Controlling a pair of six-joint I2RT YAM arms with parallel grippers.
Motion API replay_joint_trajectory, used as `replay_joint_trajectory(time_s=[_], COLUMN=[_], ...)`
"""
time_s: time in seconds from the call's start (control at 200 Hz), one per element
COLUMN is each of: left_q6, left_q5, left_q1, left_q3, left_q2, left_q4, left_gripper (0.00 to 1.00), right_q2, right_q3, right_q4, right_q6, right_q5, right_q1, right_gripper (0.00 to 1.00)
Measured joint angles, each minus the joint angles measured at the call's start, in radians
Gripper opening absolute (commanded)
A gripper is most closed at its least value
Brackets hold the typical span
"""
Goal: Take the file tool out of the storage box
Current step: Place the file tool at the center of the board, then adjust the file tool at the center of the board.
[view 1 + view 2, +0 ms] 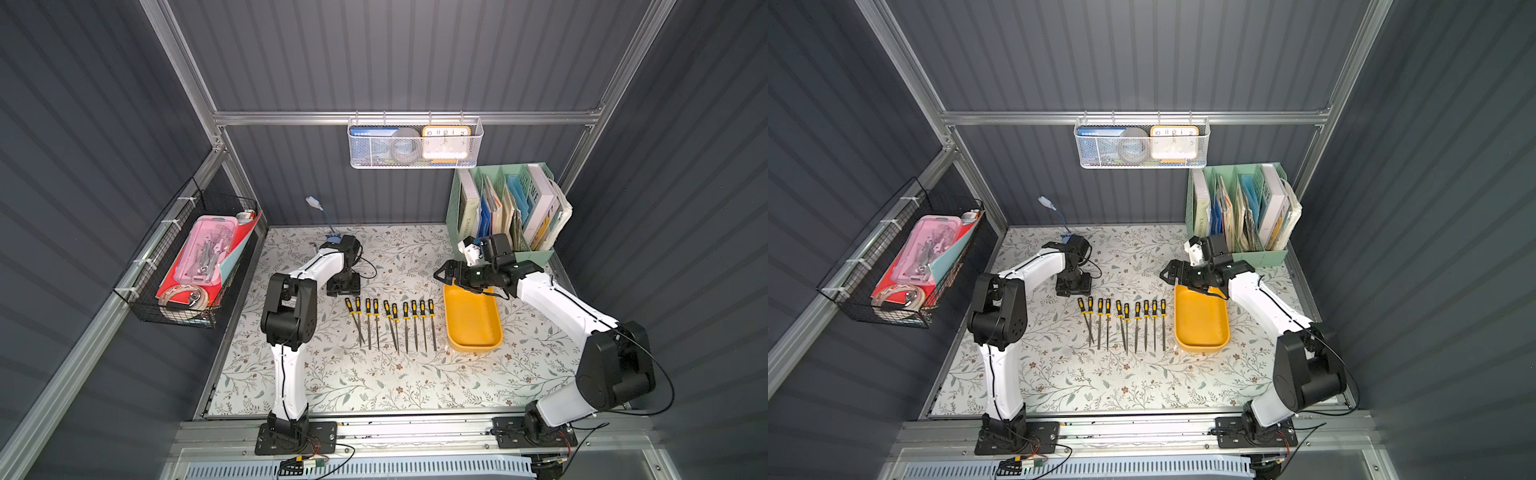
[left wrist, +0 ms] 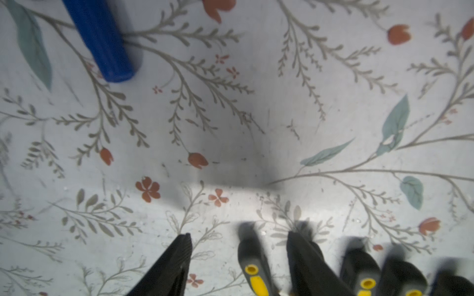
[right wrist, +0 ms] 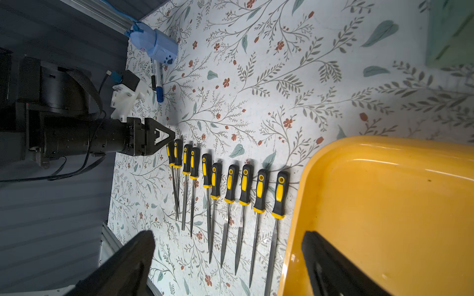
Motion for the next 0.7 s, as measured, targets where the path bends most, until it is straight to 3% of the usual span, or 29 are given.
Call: replay_joint_trajectory(time_s=[0.02, 0.22, 0.48, 0.7], left_q6=[-0.005, -0.003, -0.047, -0.143], left_q5=[-0.005, -0.052, 0.019, 0.112], left_q1=[0.000, 0.005, 0.039, 0.045], left_q3=[0.008, 0.071, 0.061, -0.166], left_q2=[0.000, -0.096, -0.244, -0.279], left_q4=[0.001, 0.061, 0.134, 0.127], left_gripper=[0.99, 1.00, 0.99, 0.59], right_q2=[-0.007, -0.114, -0.137, -0.123], right_q3=[-0.002, -0.035, -0.048, -0.048], right_q4=[-0.002, 0.006, 0.000, -0.013], right_q6=[-0.003, -0.024, -0.045, -0.045], right_q5=[0.006, 0.082, 0.098, 0.109], right_q1=[0.000, -0.006, -0.004, -0.003], right_gripper=[0.96, 0.98, 0.91, 0.91])
